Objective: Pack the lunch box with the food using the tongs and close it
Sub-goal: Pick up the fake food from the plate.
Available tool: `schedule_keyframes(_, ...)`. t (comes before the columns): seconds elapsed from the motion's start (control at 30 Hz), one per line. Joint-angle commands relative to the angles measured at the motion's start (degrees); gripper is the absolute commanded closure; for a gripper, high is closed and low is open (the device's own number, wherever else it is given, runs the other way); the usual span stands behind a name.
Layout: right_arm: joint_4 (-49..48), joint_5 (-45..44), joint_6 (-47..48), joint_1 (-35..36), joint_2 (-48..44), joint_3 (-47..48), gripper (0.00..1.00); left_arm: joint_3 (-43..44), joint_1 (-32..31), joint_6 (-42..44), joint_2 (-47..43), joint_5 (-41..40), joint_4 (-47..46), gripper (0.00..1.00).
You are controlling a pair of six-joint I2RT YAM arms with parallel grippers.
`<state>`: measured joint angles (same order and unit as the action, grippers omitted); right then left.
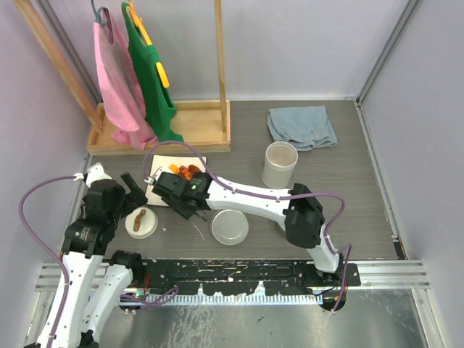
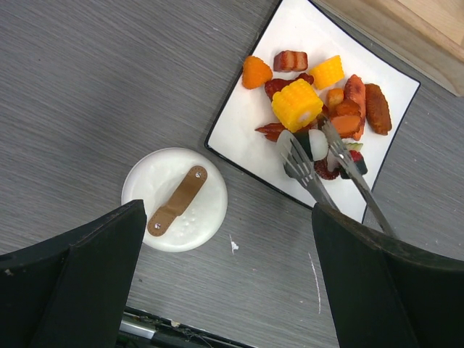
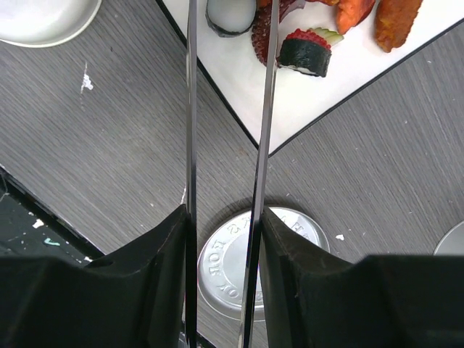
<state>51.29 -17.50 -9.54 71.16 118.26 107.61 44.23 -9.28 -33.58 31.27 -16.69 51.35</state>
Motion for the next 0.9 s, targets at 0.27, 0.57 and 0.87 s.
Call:
schedule_keyframes(0.27,-3.8,-1.2,-4.6,-1.7,-9.2,-2.5,0.62,1.5,-0.1,0.4,0.2,0.2,-1.4,0.02)
schedule_keyframes(0.57,-6.5,1.2,-7.6,-5.4,-14.4,-7.7,0.62,1.6,-0.1,0.4,0.3,0.4,-1.4,0.02)
schedule_keyframes(0.87,-7.5,0.9,-9.2,-10.2,-24.6,-14.8,0.61,1.6,-0.1,0.5,0.7,0.8,-1.5,0.02)
